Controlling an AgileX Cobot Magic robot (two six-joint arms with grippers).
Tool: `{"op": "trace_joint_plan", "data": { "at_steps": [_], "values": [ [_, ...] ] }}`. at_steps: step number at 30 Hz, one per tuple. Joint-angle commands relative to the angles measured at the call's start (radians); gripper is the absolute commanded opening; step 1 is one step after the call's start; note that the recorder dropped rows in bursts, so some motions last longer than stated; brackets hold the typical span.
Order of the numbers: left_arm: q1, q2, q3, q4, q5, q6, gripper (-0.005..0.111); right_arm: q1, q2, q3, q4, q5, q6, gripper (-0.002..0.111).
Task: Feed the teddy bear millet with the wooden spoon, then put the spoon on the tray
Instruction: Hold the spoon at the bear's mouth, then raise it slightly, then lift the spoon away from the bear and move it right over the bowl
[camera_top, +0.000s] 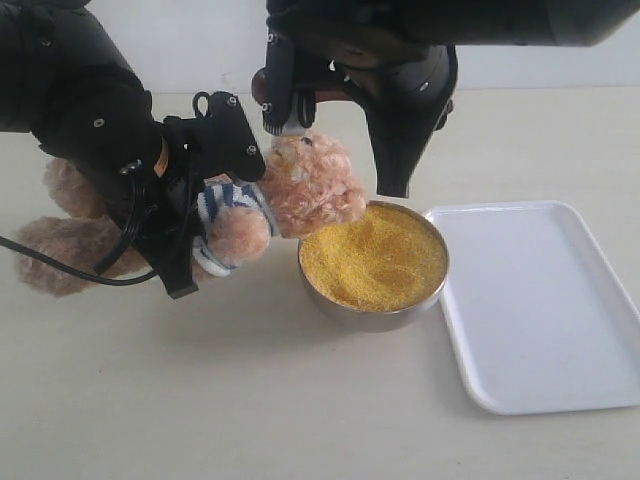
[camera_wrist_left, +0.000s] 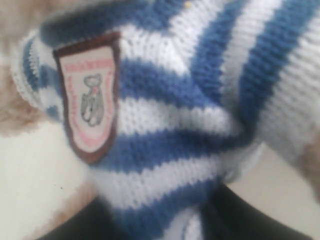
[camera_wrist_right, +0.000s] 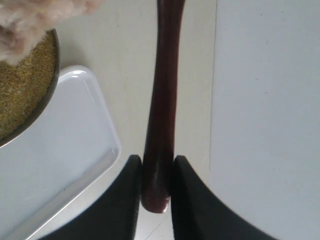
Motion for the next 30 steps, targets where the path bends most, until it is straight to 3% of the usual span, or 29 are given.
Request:
{"op": "trace_joint_plan", "data": {
  "at_steps": [1,18,23,30],
  "values": [
    [-0.003,-0.003,-0.009,0.006,-0.002,-0.017,0.004,-0.003,0.004,0.003,-0.021,0.005,0.005,-0.001],
    [-0.003,-0.038,-0.009,0.010,0.009,-0.017,0.004,0.027,0.034,0.003,-0.108,0.005,0.052,-0.001],
    [-0.003,-0.038,-0.009,0.007,0.009,-0.028,0.004,0.018,0.012,0.003,0.080,0.005,0.046,-0.001],
    [-0.003,-0.038,-0.009,0.007,0.017,-0.035,0.004,-0.115,-0.074,0.003,0.324,0.005,0.042,-0.001]
  ]
}}
